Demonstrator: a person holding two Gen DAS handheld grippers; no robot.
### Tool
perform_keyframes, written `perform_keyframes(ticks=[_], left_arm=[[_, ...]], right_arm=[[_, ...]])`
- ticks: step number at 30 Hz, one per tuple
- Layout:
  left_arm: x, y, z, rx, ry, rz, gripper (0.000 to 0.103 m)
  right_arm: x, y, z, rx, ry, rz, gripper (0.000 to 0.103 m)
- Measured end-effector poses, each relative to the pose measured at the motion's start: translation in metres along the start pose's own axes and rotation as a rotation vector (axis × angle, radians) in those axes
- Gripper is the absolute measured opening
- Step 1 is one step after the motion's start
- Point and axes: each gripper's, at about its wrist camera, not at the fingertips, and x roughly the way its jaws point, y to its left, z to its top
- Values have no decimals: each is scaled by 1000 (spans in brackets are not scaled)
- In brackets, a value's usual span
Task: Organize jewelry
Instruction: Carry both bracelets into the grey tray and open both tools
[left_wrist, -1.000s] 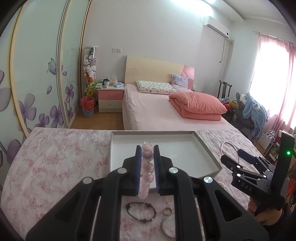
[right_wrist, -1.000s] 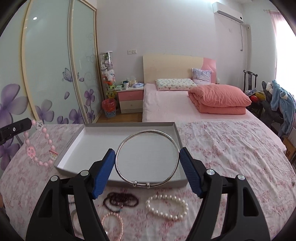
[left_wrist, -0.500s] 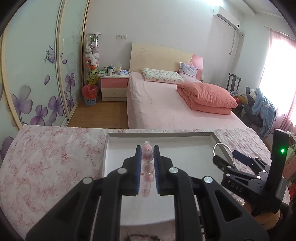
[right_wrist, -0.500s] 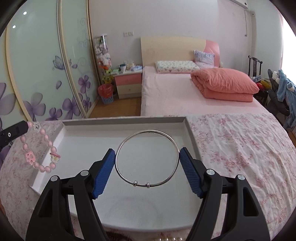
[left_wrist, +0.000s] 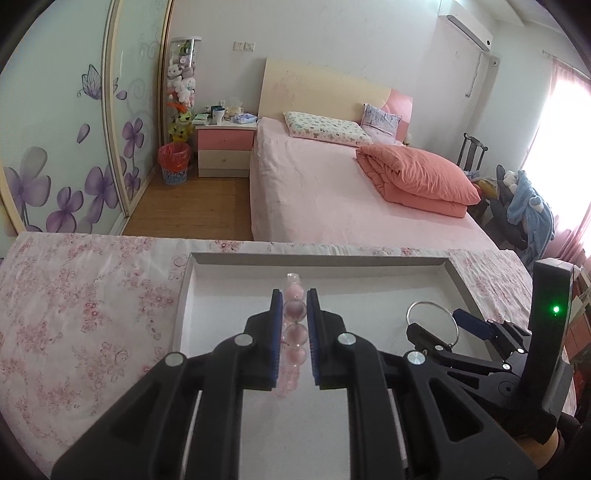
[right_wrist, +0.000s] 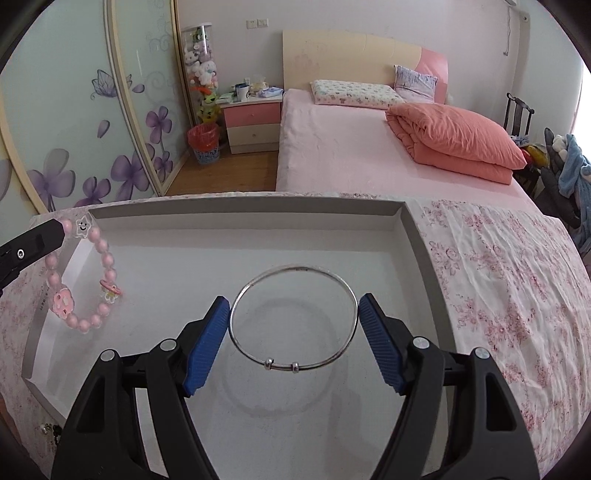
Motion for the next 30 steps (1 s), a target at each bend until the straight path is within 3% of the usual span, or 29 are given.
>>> perform_keyframes(ticks=[5,20,30], left_arm=[[-3,6,-2,-13,-3,5,30],[-26,15,-5,-40,-14,32,32],[-73,23,-23,-27,-54,70,37]], right_arm=[[-7,-6,-3,14,-14,13,77],[-31,-11,-2,15,-75,-1,77],[-68,-15,-13,9,-115,11,77]])
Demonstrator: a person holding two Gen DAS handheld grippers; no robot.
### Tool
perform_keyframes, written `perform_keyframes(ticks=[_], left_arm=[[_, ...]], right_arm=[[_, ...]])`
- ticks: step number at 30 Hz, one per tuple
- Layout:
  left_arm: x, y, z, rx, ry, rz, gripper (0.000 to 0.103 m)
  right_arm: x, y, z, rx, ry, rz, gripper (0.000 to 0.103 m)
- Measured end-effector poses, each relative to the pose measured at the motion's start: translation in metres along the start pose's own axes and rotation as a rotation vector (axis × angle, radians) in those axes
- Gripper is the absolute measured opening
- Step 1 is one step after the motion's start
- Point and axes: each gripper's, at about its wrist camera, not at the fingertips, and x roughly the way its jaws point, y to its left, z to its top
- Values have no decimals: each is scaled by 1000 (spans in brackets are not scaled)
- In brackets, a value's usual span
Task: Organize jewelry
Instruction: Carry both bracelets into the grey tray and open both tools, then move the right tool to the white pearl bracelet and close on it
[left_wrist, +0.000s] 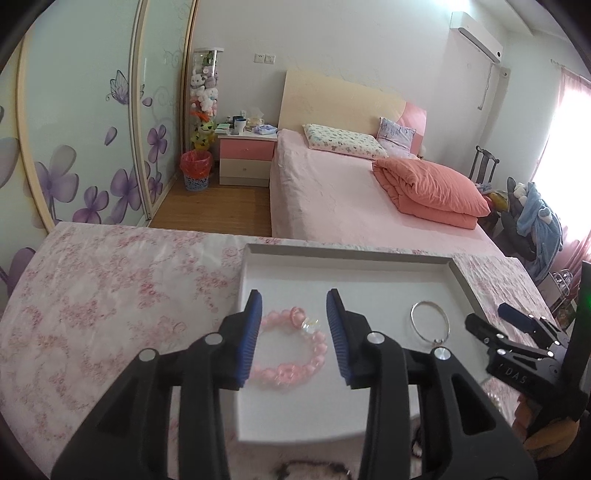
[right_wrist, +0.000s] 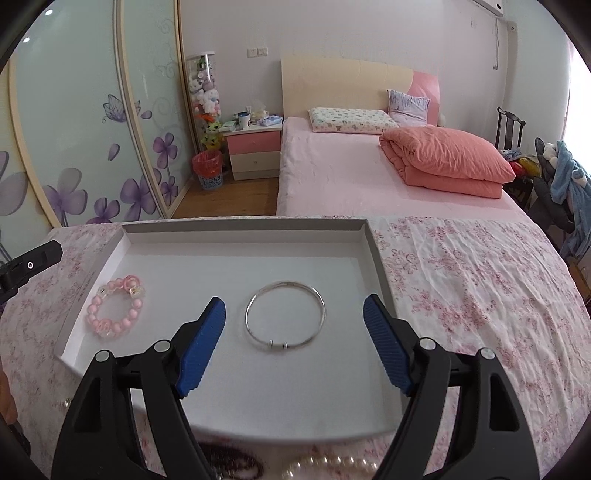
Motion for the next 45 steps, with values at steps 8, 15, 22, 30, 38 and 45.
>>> perform_keyframes(ticks=[8,15,22,30,38,45], left_arm=[[-58,34,-54,23,-12,46,49],[-80,53,-110,54,24,94,60],[-75,57,-138,64,94,100,65],[-68,43,-144,112,109,90,67],[-63,31,-147,150,118,85,67],[-55,26,-147,152,135,73,67]], right_arm=[[-50,-35,-44,10,3,-23,77],[-62,-69,-89,48,69,-86,77],[-47,-69,-104,49,128,-62,57],[-32,-59,-101,26,134,-62,46],[-25,-54,-104,-14,160,-63,27],[-26,-50,-106,-4,156,-12,11]])
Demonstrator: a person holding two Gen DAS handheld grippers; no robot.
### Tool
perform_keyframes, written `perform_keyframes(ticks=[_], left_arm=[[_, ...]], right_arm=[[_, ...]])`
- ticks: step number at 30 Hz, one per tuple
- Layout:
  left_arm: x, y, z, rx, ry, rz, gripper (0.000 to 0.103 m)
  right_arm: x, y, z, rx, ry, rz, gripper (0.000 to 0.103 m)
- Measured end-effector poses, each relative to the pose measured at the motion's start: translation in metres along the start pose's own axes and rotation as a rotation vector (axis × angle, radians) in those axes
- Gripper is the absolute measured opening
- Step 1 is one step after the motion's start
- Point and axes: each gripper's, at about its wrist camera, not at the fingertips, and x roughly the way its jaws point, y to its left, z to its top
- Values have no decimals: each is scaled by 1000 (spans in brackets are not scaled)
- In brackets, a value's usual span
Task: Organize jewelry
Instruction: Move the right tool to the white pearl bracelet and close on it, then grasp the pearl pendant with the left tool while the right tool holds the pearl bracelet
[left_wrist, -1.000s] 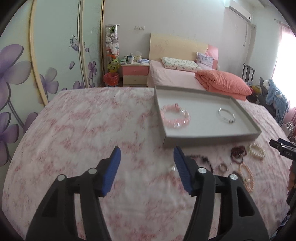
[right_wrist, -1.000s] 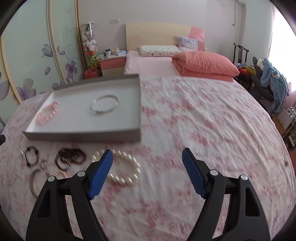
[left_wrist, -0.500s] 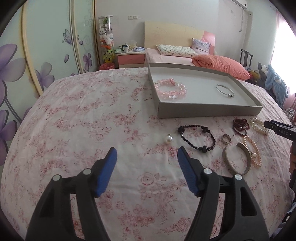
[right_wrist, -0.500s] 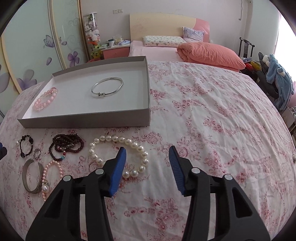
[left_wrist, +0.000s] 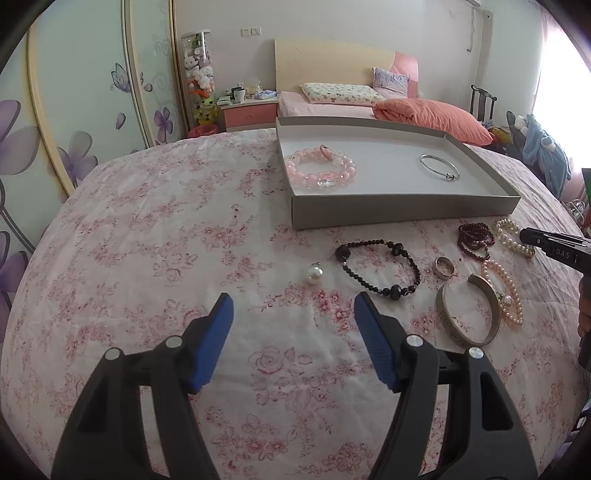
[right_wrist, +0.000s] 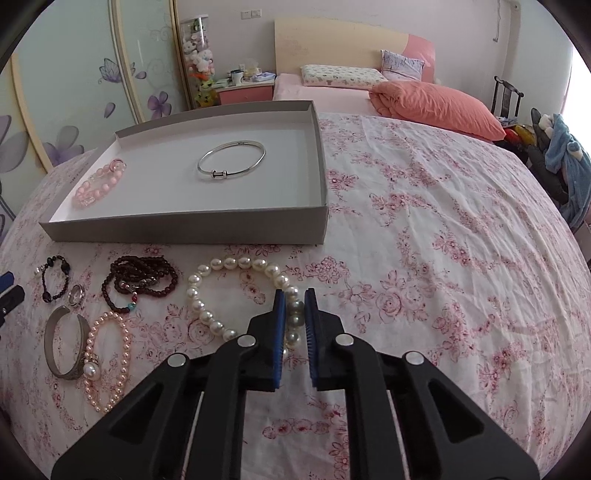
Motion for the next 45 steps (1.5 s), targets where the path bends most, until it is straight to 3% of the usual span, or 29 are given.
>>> perform_keyframes(ticks=[9,16,24,30,45], left_arm=[[18,-5,10,-11,36,-14,64],[31,-3,18,-41,53,-28,38],[36,-13,23,-25,54,-21,34],[39,-14,25,-34,54,-8,14],[33,-2,19,-61,55,9,14]], right_arm=[[-1,-3,-1,21,-14,22,12],[-1,-2,-1,20,-14,23,12],[-1,-2,-1,20,-14,24,12],[-1,-3,-1,24,-14,29,12],[-1,-4,-1,36,-17,37,11]])
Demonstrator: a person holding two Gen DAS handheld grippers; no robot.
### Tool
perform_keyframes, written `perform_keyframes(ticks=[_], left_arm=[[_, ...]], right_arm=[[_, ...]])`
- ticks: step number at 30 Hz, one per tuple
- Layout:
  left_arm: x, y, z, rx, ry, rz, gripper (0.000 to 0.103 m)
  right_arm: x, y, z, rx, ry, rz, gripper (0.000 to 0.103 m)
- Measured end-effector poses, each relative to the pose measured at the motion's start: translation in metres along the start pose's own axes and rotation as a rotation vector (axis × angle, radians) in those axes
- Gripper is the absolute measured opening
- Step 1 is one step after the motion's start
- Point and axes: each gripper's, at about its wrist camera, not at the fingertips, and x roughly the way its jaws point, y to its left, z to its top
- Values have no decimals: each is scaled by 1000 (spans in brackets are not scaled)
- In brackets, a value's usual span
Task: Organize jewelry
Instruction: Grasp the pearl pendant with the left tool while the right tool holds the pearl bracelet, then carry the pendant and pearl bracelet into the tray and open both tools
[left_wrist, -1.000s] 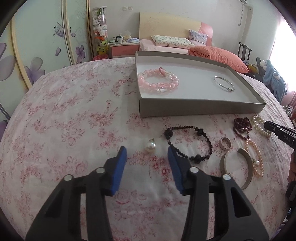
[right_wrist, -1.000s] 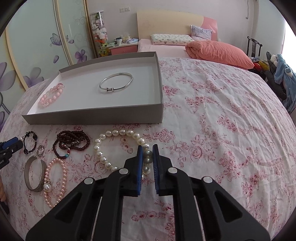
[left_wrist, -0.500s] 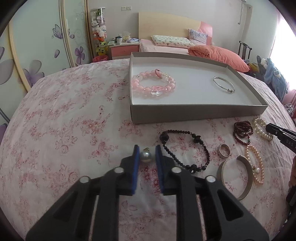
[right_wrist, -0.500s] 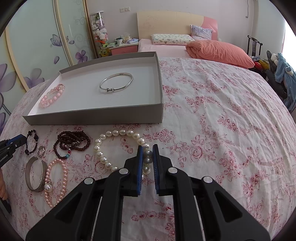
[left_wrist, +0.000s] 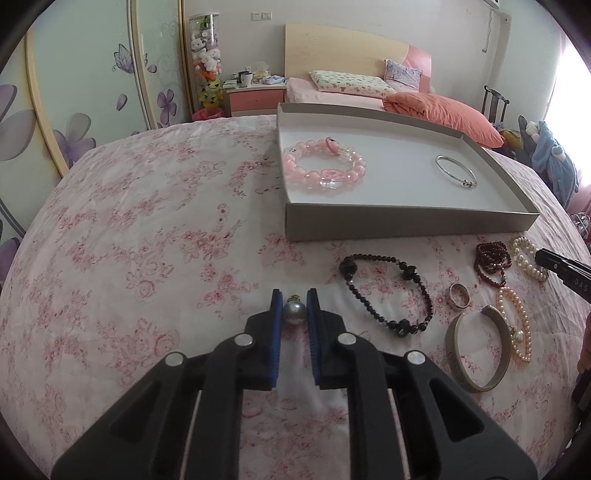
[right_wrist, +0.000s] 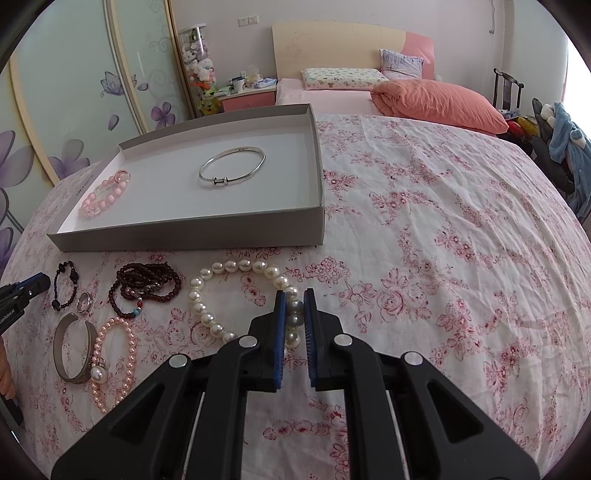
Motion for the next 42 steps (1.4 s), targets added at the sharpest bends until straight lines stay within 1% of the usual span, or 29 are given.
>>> perform_keyframes(ticks=[3,11,18,30,42], left_arm=[[-4,6,-2,-11,-4,3,14],[-20,19,-5,-41,-33,2,14],[-37,21,-5,-64,-71,-16,14],[-62,11,-2,-61,-137,-40,14],[-82,-4,3,-46,-190,-62,14]], right_arm=[[-3,0,-1,20,-5,25,10],[-40,10,8,31,-117,98,10],[-61,24,16,28,-175,167,10],[-79,27,13,43,-212,214,10],[-94,41,12,24,-243,245,10]])
